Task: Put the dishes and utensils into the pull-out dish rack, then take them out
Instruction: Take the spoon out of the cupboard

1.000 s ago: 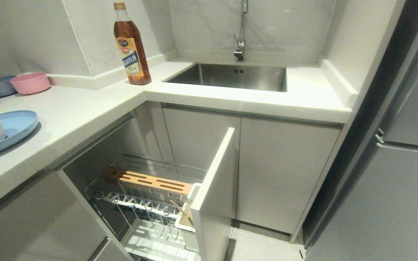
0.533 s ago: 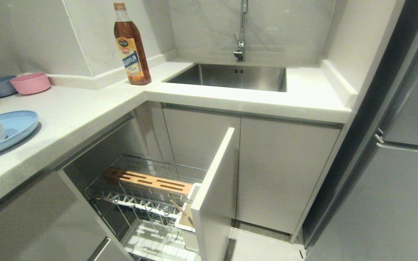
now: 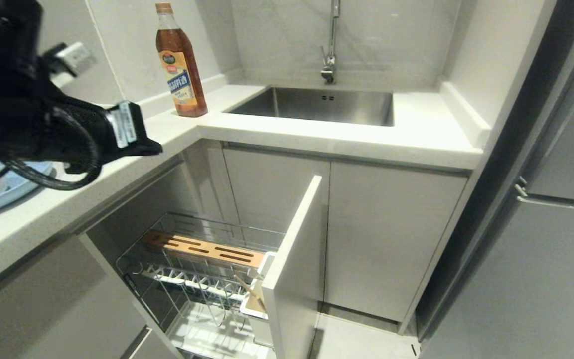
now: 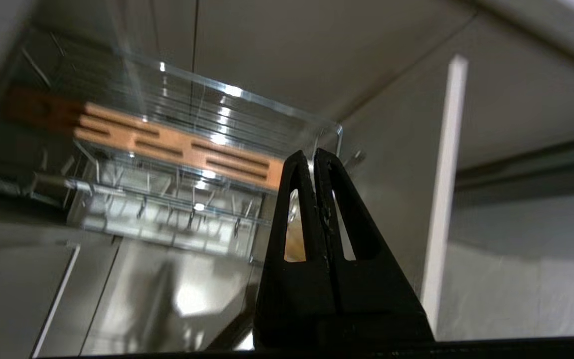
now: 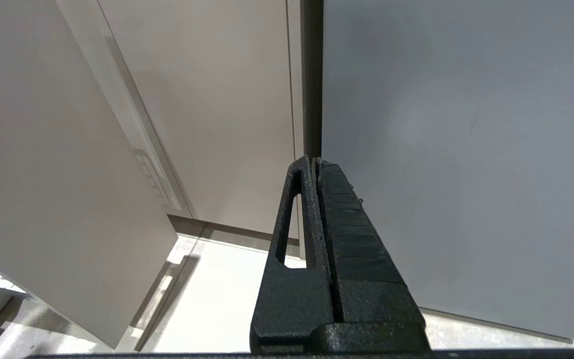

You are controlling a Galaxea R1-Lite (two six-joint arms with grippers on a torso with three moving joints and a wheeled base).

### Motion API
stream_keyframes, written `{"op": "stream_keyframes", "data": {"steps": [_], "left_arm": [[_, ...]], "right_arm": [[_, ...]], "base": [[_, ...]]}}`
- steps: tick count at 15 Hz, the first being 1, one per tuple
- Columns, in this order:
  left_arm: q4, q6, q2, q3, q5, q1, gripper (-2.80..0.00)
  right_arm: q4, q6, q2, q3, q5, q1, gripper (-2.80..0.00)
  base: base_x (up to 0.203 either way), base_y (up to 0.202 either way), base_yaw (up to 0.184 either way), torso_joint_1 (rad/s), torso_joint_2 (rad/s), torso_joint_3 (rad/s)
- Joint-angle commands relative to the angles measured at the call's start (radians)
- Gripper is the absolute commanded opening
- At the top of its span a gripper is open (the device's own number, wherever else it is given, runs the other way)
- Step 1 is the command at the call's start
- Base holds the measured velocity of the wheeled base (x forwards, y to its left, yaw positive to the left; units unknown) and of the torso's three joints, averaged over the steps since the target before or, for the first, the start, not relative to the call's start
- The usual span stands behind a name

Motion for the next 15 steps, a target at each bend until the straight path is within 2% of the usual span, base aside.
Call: {"op": "stream_keyframes", "data": {"steps": [1, 5, 8, 10, 15], "left_arm": [[0.008, -0.003, 0.111, 0.013, 0.004, -0.023, -2.8], [-0.018, -0.003, 0.247, 0.024, 0.026, -0.038, -2.8], [-0.14, -0.002, 0.346, 0.062, 0.075, -0.05, -2.8], [-0.177, -0.001, 0.399, 0.088, 0.107, -0.083, -2.8], [-0.215, 0.003, 0.492, 0.136, 0.109, -0.142, -2.8]], "right_arm": [[0.0, 0.0, 0.0, 0.0, 0.0, 0.001, -2.8], [0.0, 0.001, 0.0, 0.0, 0.0, 0.001, -2.8], [0.0, 0.0, 0.0, 0.0, 0.001, 0.001, -2.8], [0.0, 0.001, 0.0, 0.0, 0.0, 0.001, -2.8], [0.0, -0.001, 0.0, 0.0, 0.0, 0.001, -2.8]], "base": [[0.0, 0.0, 0.0, 0.0, 0.0, 0.0], [0.0, 0.0, 0.0, 0.0, 0.0, 0.0], [0.0, 0.0, 0.0, 0.0, 0.0, 0.0], [0.0, 0.0, 0.0, 0.0, 0.0, 0.0], [0.0, 0.0, 0.0, 0.0, 0.0, 0.0]]}}
